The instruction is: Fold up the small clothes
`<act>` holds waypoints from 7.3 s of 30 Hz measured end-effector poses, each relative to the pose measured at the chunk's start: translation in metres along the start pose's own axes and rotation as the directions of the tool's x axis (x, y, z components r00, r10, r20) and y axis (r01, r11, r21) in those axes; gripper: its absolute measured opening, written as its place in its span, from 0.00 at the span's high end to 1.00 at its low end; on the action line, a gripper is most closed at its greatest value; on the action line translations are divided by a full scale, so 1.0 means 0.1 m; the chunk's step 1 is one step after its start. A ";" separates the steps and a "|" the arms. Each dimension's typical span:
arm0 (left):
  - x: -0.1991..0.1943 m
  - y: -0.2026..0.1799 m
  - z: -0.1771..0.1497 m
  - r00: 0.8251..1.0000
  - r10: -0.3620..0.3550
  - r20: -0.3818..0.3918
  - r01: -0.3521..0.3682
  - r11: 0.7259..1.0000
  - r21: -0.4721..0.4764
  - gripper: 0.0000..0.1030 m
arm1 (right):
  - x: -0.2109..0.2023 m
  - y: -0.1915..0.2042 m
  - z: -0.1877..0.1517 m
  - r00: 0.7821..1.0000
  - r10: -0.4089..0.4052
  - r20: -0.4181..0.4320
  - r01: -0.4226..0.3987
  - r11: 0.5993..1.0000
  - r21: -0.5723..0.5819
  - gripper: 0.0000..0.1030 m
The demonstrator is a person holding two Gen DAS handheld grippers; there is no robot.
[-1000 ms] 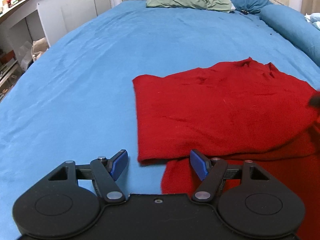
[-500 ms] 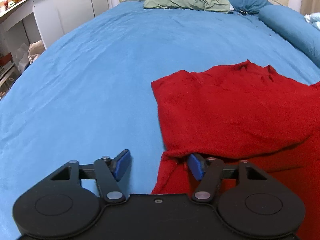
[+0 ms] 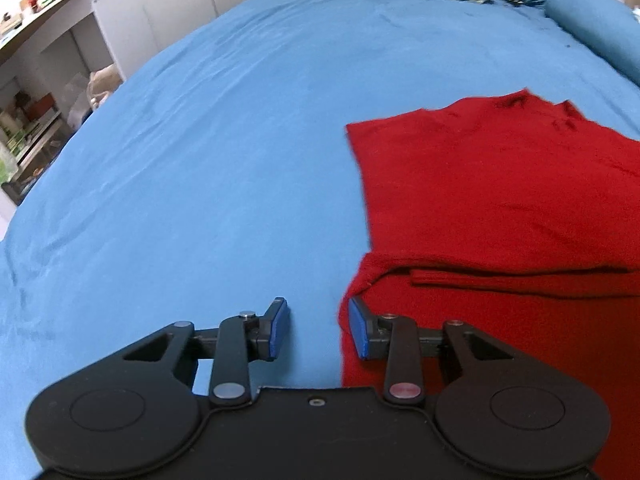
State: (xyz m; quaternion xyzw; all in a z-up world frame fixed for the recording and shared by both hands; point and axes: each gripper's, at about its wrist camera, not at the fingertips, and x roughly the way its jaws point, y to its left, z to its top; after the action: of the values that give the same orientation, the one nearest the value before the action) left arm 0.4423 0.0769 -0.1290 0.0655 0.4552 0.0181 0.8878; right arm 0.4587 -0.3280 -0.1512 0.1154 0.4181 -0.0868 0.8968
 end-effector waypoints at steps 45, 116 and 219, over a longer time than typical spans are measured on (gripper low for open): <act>-2.10 0.18 -0.90 0.987 -0.096 0.132 0.104 0.993 -0.055 0.27 | -2.72 -0.73 -0.94 0.966 0.121 0.228 -0.104 0.991 -0.086 0.01; -1.07 -0.39 0.74 0.894 -0.005 0.448 0.105 0.974 -0.201 0.95 | -1.76 -0.49 0.08 0.881 0.261 0.396 -0.275 0.961 -0.021 0.81; -0.06 0.47 -0.34 0.976 -0.193 -0.098 0.190 0.981 -0.044 0.04 | 0.29 2.97 -0.26 0.737 0.562 -0.375 -0.649 0.743 -0.164 0.51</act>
State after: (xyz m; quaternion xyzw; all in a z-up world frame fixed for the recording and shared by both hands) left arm 0.4124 0.1268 -0.1373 0.0050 0.5035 -0.0563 0.8621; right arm 0.5329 -0.0377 -0.1499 0.1284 0.4962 0.2924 0.8074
